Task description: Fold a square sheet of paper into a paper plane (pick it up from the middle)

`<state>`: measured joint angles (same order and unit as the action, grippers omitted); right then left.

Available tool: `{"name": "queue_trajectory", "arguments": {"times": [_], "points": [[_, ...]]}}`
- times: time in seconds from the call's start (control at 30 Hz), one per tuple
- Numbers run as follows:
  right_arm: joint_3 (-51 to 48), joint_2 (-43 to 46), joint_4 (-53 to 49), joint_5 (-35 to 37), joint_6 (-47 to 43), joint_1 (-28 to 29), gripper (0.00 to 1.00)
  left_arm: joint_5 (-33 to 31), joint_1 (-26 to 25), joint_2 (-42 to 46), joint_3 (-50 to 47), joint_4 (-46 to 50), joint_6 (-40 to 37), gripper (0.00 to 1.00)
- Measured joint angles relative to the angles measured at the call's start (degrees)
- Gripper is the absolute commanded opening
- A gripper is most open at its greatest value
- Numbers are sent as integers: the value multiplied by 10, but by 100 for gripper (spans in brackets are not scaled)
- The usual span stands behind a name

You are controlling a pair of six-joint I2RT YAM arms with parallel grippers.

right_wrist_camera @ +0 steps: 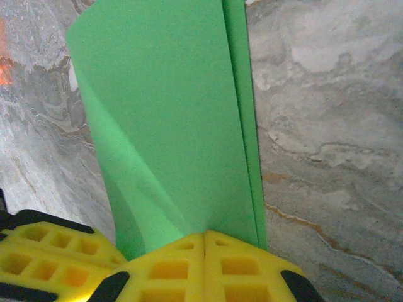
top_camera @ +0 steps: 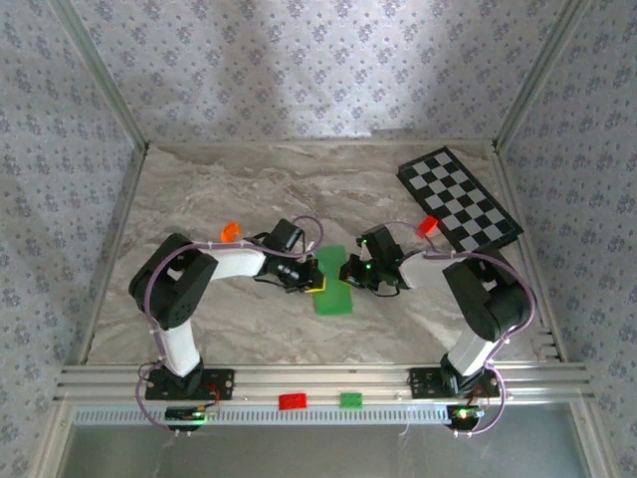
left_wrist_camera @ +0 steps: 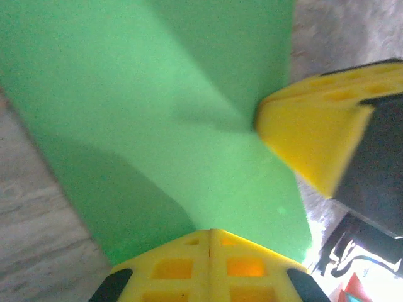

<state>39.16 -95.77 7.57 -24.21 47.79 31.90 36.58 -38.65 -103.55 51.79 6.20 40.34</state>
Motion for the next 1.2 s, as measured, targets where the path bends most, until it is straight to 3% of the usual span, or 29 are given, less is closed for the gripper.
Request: {"name": "queue_trajectory", "arguments": {"times": [0.43,0.7,0.97,1.2], "points": [[0,1,-1,3,0,0,0,-12,-3,38,-58,-2,-58,3],[0,1,-1,4,0,0,0,-21,-12,95,-72,10,-18,0],[0,1,-1,5,0,0,0,-10,-16,59,-35,-31,9,0],[0,1,-1,5,0,0,0,-4,-26,30,-67,-43,4,0]]}}
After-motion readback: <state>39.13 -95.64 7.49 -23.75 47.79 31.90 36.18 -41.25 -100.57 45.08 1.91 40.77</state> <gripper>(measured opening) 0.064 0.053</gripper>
